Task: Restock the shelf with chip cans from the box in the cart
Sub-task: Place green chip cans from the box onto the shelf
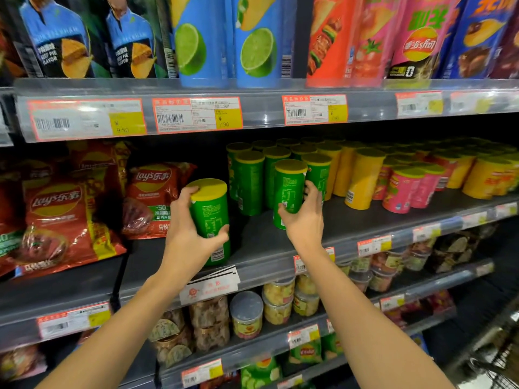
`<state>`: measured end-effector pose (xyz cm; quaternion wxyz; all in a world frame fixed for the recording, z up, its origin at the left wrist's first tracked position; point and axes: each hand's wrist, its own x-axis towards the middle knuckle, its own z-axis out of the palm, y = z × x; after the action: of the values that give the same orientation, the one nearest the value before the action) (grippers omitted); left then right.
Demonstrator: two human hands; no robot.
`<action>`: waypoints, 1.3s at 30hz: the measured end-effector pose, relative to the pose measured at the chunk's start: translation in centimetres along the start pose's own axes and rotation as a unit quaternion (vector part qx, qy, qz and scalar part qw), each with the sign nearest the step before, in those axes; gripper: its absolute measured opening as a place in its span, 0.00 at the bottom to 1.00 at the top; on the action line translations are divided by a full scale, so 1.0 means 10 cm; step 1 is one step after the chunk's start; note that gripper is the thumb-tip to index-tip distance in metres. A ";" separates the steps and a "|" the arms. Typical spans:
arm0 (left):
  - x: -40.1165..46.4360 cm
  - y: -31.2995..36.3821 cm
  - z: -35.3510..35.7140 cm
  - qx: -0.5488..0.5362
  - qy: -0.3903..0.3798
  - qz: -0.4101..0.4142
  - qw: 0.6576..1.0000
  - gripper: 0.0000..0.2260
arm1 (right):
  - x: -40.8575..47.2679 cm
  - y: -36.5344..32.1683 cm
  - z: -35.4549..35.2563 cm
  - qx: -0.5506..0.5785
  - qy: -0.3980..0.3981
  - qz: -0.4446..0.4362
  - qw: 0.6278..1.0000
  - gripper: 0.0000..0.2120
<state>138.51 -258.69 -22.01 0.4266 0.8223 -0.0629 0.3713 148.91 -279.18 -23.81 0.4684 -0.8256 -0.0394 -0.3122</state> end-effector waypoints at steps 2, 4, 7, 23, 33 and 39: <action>0.01 0.01 0.00 -0.006 -0.003 -0.002 1.000 0.37 | 0.01 0.01 0.02 -0.008 0.006 -0.003 1.000 0.33; 0.00 0.01 -0.01 -0.004 -0.004 -0.005 1.000 0.37 | 0.02 0.01 0.02 -0.011 0.008 -0.001 1.000 0.33; 0.00 0.01 -0.01 -0.004 -0.007 -0.005 1.000 0.37 | 0.04 0.01 0.03 -0.017 0.000 0.006 1.000 0.34; -0.01 0.01 -0.04 -0.002 -0.012 -0.007 1.000 0.36 | -0.01 0.05 -0.03 -0.046 -0.005 -0.010 0.999 0.29; 0.03 -0.04 -0.18 -0.005 -0.088 -0.011 0.996 0.37 | -0.52 0.61 -0.24 -0.144 -0.028 -0.231 0.962 0.16; 0.07 -0.01 -0.12 -0.009 -0.119 0.006 0.993 0.38 | -0.57 0.68 -0.12 -0.199 0.031 -0.262 0.944 0.16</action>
<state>138.39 -257.63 -21.17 0.4212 0.8564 -0.1209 0.2729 146.19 -282.63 -31.68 0.1973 -0.8525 -0.1770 -0.4505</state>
